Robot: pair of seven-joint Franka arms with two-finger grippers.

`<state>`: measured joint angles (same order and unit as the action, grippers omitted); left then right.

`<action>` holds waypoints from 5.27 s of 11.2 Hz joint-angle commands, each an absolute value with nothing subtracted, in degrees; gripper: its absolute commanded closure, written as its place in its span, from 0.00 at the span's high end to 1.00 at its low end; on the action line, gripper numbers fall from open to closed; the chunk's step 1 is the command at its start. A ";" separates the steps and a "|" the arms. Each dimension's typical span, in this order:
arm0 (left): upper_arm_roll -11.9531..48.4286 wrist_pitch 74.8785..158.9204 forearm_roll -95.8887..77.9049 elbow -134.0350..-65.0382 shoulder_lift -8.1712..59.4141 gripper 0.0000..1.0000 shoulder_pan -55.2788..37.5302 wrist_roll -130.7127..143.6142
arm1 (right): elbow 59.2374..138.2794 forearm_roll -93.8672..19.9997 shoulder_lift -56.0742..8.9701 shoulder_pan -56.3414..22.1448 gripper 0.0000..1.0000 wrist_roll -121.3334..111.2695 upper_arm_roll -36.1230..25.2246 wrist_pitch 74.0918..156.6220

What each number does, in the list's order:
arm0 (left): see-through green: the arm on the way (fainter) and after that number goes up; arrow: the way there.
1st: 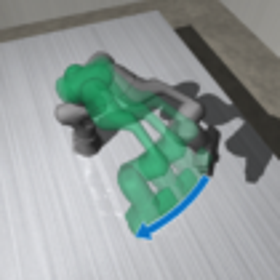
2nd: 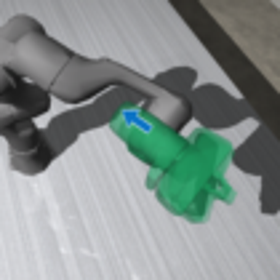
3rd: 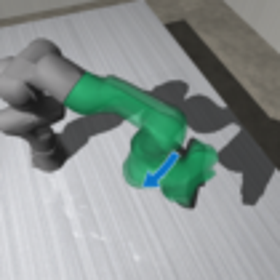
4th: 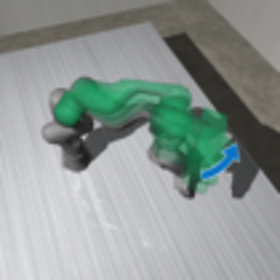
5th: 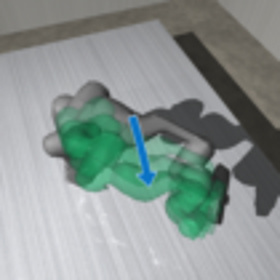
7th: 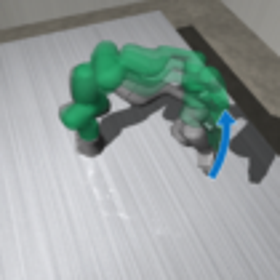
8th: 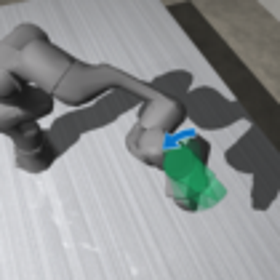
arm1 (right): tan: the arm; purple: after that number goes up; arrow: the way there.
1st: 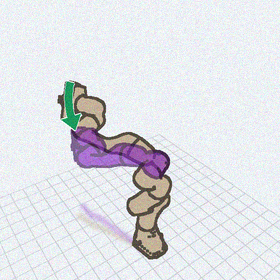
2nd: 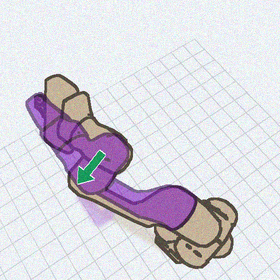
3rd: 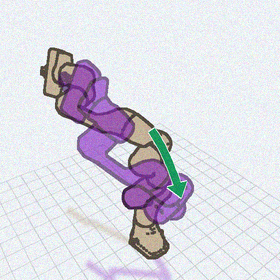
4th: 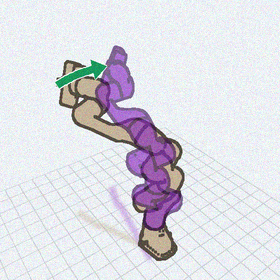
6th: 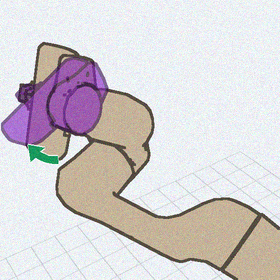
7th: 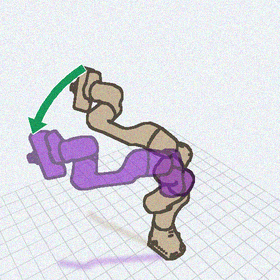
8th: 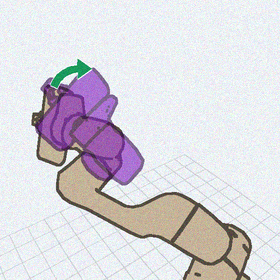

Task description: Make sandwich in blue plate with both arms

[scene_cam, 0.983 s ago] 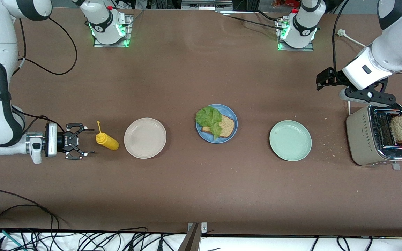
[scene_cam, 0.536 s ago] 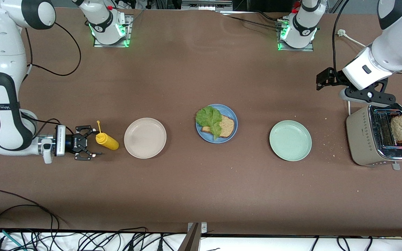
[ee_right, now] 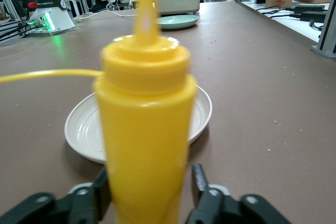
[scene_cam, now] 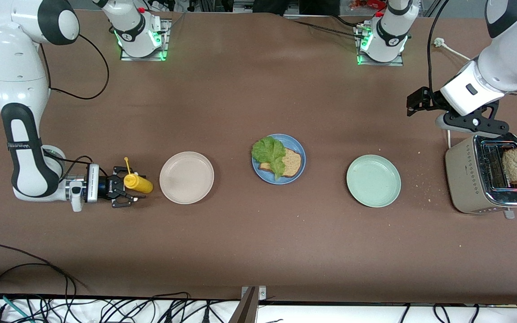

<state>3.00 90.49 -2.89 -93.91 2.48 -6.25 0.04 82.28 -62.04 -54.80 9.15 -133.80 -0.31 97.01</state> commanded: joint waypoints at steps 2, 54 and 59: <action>2.81 89.74 -2.64 -93.52 2.20 1.00 -6.50 0.79 | 81.83 -62.50 -54.06 7.48 0.00 -130.54 -0.61 98.26; 2.81 89.74 -2.64 -93.52 2.20 1.00 -6.42 0.70 | 69.87 -37.95 -50.96 11.32 0.00 -114.57 9.30 90.26; 2.81 89.74 -2.64 -93.52 2.20 1.00 -6.42 0.70 | 69.17 -39.20 -58.43 18.37 0.00 -121.19 16.78 91.05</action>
<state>2.93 90.44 -2.89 -93.88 2.52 -6.24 0.05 70.35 -37.92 -55.12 15.89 -118.87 13.36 90.78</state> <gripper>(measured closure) 0.000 0.907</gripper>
